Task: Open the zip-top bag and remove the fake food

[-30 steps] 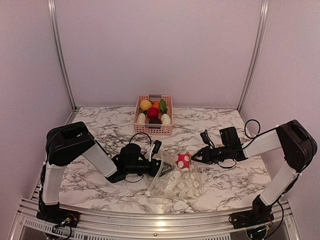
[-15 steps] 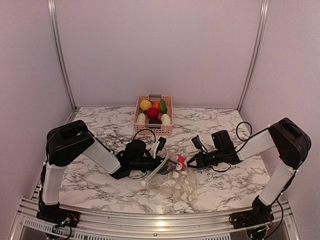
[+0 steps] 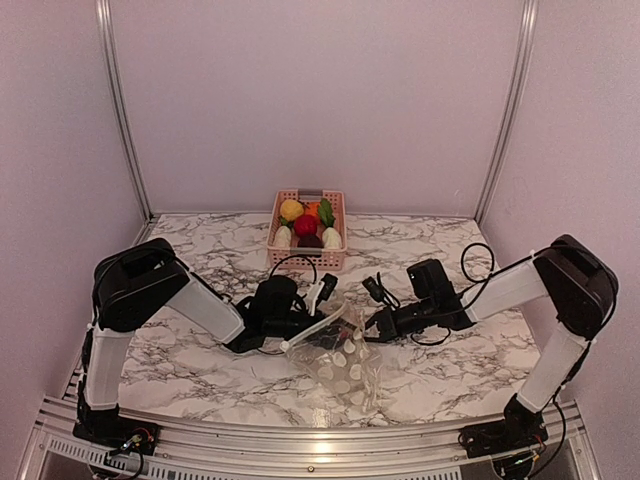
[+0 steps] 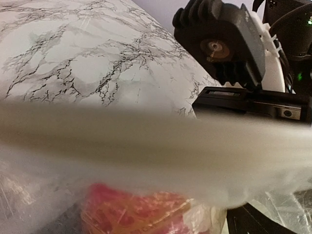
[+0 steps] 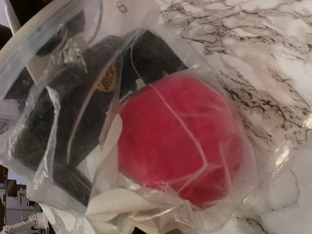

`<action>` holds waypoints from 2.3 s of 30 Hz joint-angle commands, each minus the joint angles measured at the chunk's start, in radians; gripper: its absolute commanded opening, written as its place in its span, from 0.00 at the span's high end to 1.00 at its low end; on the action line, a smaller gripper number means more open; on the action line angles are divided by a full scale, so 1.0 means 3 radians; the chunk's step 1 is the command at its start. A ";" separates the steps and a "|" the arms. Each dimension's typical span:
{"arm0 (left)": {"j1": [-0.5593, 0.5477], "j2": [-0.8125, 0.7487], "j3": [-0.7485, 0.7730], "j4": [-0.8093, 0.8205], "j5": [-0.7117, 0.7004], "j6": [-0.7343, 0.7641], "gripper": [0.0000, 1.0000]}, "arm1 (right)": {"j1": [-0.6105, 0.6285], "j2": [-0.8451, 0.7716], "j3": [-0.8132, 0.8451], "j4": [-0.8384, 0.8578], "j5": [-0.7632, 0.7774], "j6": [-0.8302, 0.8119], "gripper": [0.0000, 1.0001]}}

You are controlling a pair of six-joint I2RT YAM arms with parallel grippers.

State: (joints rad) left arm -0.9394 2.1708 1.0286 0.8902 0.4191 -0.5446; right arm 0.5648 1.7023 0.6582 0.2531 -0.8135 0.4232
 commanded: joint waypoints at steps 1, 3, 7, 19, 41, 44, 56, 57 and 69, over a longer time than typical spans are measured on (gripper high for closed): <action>-0.0178 -0.0026 0.0140 -0.0108 0.0350 0.0169 0.05 | 0.0170 0.0086 0.0282 0.0340 -0.0092 0.0113 1.00; -0.0177 -0.0094 0.0116 -0.0211 0.0335 0.0227 0.06 | 0.0171 0.0068 0.0281 0.0417 -0.0109 0.0162 1.00; -0.0177 -0.0458 -0.0073 -0.0737 0.0059 0.0607 0.16 | 0.0112 -0.0096 0.0224 0.0337 0.0033 0.0123 1.00; -0.0172 -0.1340 -0.0406 -0.2251 -0.0928 0.1577 0.39 | -0.0344 -0.0419 -0.0132 0.0109 0.0389 0.0070 1.00; -0.0438 -0.1111 -0.0043 -0.2814 -0.1285 0.2293 0.06 | -0.0055 0.0139 0.0148 0.0245 0.0367 0.0113 1.00; -0.0467 -0.1138 -0.0038 -0.2789 -0.1375 0.2408 0.02 | -0.0031 0.0192 0.0183 0.0239 0.0355 0.0108 1.00; -0.0519 -0.0994 0.0252 -0.2768 -0.1467 0.2735 0.01 | 0.0301 0.0452 0.0420 0.0246 0.0215 0.0088 1.00; -0.0520 -0.0986 0.0255 -0.2755 -0.1441 0.2761 0.01 | 0.0323 0.0458 0.0437 0.0244 0.0205 0.0083 1.00; -0.0520 -0.0796 0.0289 -0.3217 -0.1147 0.2991 0.08 | 0.0336 0.0318 0.0357 0.0313 0.0181 0.0100 1.00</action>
State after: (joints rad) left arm -1.0885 1.9076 1.1175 0.0177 0.0425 0.3138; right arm 0.6594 1.8324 0.7685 0.3218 -0.7574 0.4526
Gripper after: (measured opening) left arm 0.943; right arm 0.002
